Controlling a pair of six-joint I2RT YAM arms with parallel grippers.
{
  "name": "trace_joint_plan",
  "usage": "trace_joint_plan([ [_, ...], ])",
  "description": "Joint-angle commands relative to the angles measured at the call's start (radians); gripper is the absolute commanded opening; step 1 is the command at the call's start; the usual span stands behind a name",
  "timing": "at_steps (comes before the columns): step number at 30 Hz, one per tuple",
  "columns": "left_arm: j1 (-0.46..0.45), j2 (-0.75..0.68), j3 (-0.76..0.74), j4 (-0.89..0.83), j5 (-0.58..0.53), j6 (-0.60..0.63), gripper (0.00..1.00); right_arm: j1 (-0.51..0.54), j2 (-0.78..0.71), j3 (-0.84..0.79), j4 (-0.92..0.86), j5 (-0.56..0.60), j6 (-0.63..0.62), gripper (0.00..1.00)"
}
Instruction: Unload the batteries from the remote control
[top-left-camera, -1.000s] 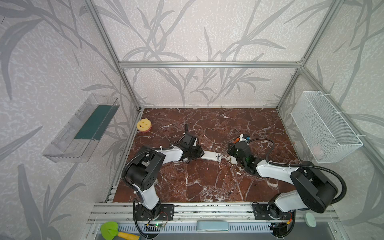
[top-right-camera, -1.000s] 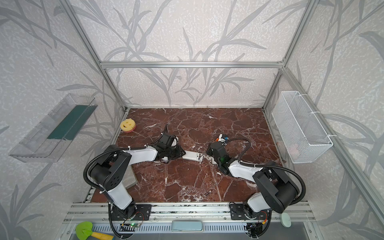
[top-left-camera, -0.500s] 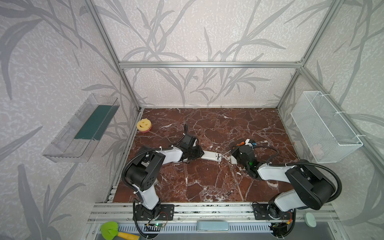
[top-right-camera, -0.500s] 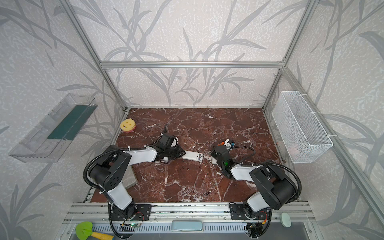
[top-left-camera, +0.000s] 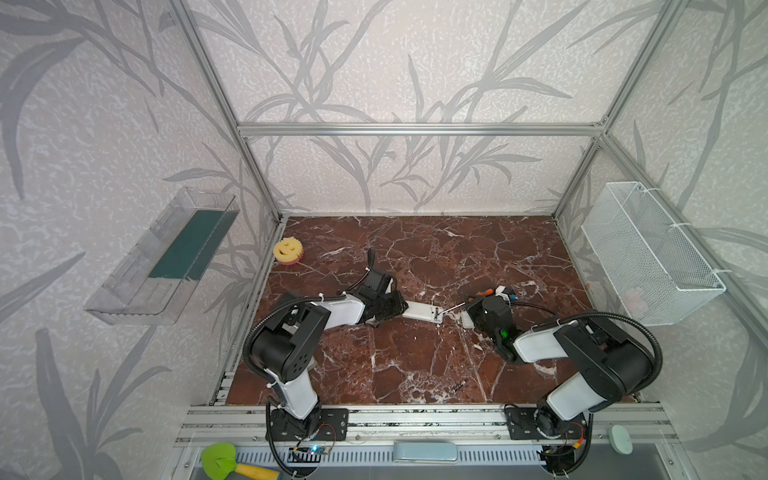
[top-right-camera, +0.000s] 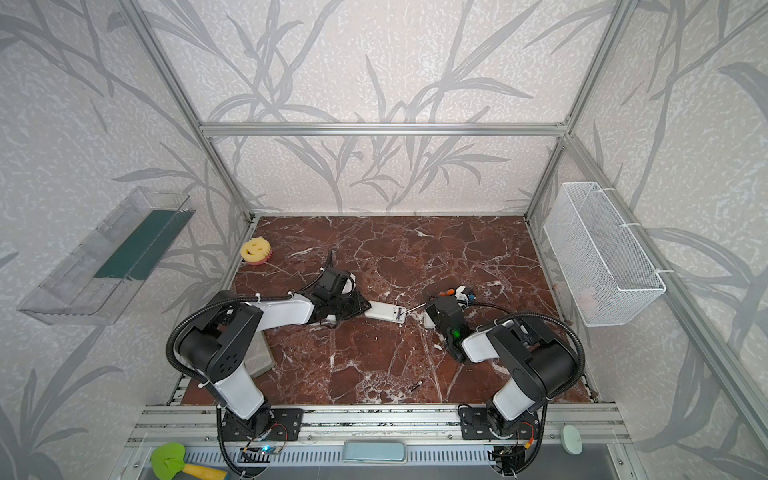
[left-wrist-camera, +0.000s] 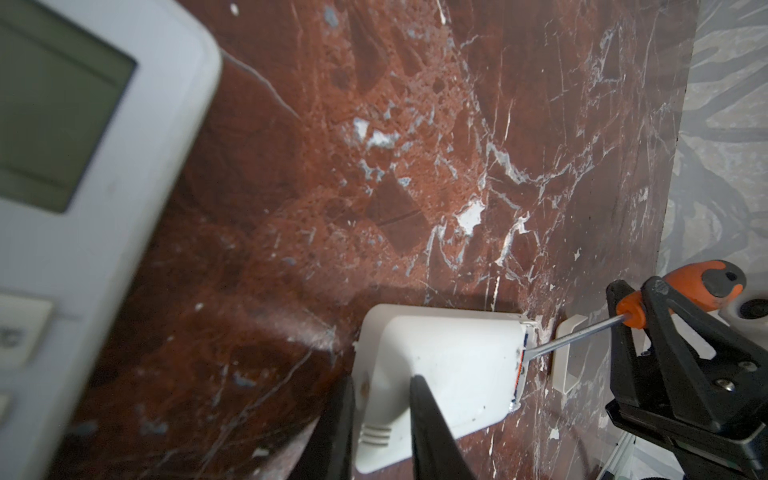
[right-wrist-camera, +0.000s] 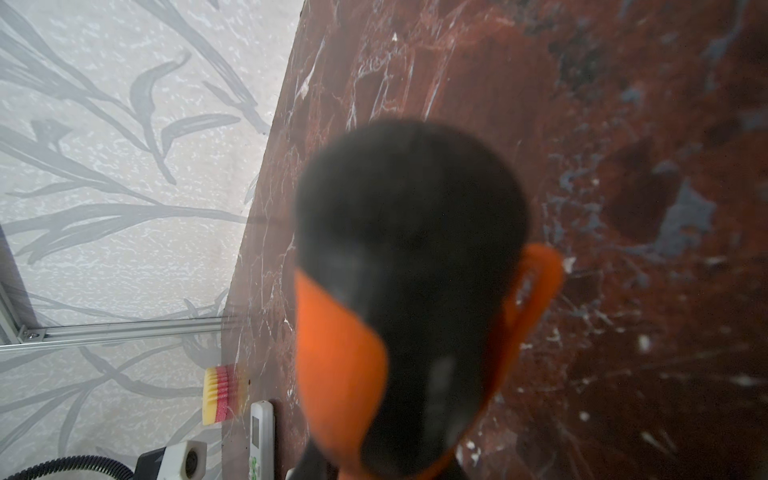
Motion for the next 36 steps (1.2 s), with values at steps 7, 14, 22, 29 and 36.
trace_joint_plan([
  [7,-0.031,0.06,-0.05,-0.152,0.017,-0.003,0.23,0.011,-0.108,0.013,-0.156,-0.026,-0.103,0.0],
  [14,-0.031,0.064,-0.046,-0.153,0.015,0.0,0.23,0.011,-0.155,0.024,-0.208,-0.009,-0.141,0.0],
  [22,-0.032,0.064,-0.048,-0.154,0.014,0.0,0.23,0.018,-0.098,0.027,-0.164,-0.032,-0.114,0.0],
  [29,-0.037,0.072,-0.059,-0.145,0.018,-0.013,0.23,0.019,0.001,0.002,-0.012,-0.044,0.007,0.0],
  [36,-0.04,0.068,-0.076,-0.146,0.017,-0.023,0.23,0.019,0.1,-0.02,0.126,-0.029,0.128,0.0],
])
